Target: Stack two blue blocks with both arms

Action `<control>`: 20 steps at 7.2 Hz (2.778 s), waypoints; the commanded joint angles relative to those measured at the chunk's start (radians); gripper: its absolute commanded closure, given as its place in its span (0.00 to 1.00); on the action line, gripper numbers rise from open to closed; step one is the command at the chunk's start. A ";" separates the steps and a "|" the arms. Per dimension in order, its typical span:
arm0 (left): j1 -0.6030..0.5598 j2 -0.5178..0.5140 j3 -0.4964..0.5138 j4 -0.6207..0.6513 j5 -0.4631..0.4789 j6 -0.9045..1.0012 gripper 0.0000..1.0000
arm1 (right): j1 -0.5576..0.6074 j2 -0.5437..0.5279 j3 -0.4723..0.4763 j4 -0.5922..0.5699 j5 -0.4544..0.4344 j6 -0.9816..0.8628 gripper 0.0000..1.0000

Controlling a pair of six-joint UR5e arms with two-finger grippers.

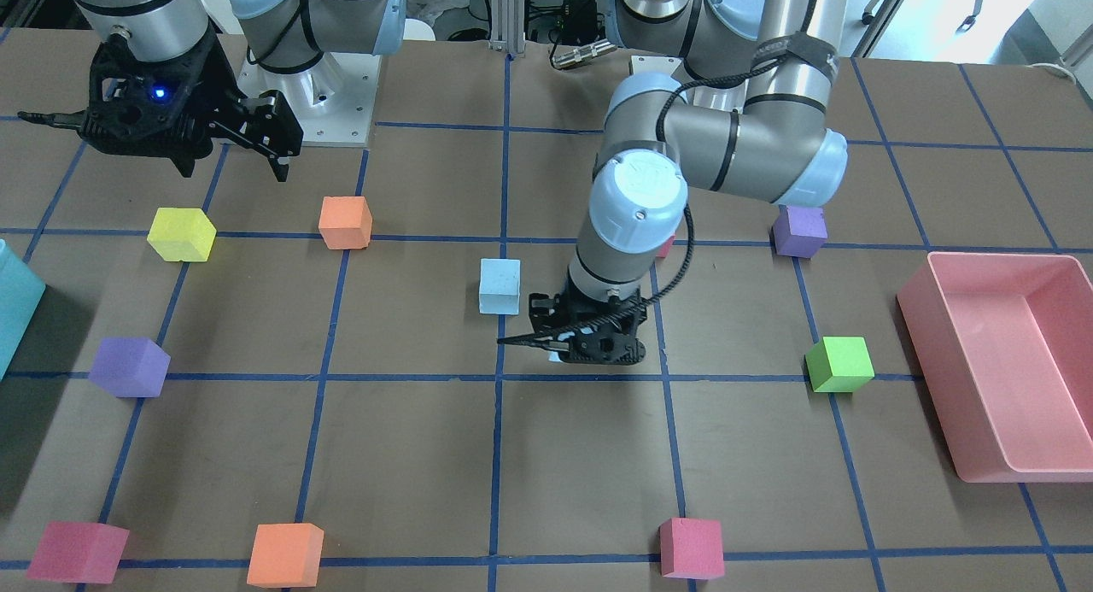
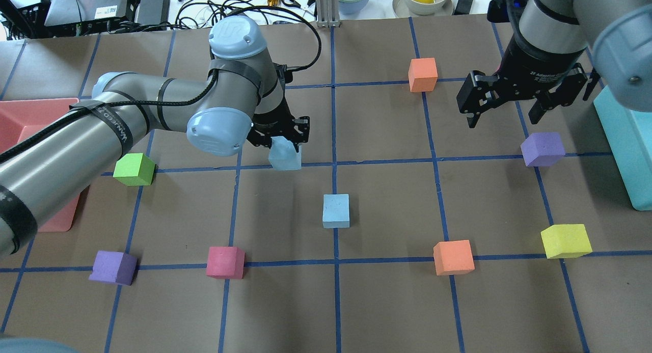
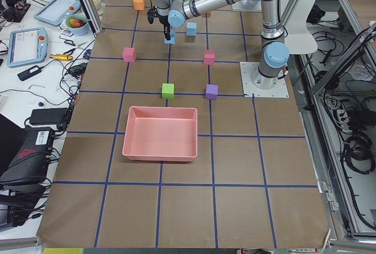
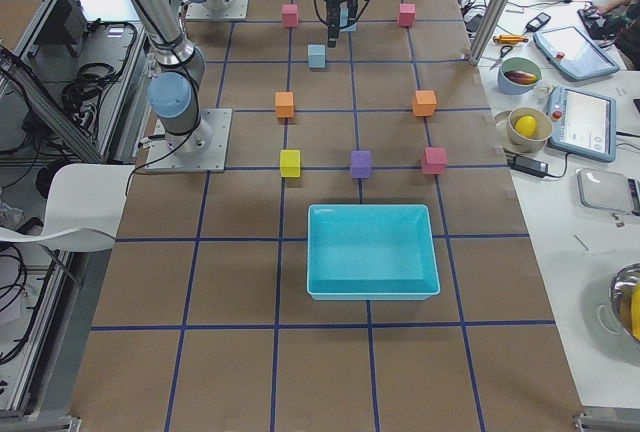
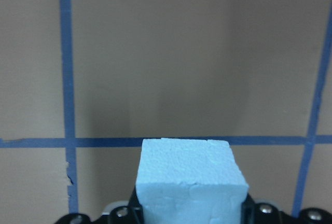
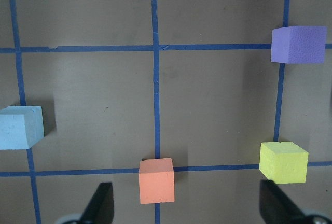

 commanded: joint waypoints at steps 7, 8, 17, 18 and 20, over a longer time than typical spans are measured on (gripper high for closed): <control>-0.180 0.017 -0.051 -0.015 0.001 -0.173 0.49 | 0.009 -0.038 0.003 0.021 0.010 0.008 0.00; -0.182 0.017 -0.063 -0.016 -0.003 -0.174 0.50 | 0.009 -0.038 0.005 0.021 0.008 0.008 0.00; -0.188 0.023 -0.077 -0.013 -0.009 -0.211 0.50 | 0.008 -0.036 0.006 0.024 0.010 0.006 0.00; -0.189 0.015 -0.077 -0.012 -0.009 -0.211 0.50 | 0.009 -0.036 0.006 0.024 0.010 0.006 0.00; -0.191 0.005 -0.079 -0.005 -0.006 -0.208 0.19 | 0.009 -0.034 0.008 0.024 0.010 0.005 0.00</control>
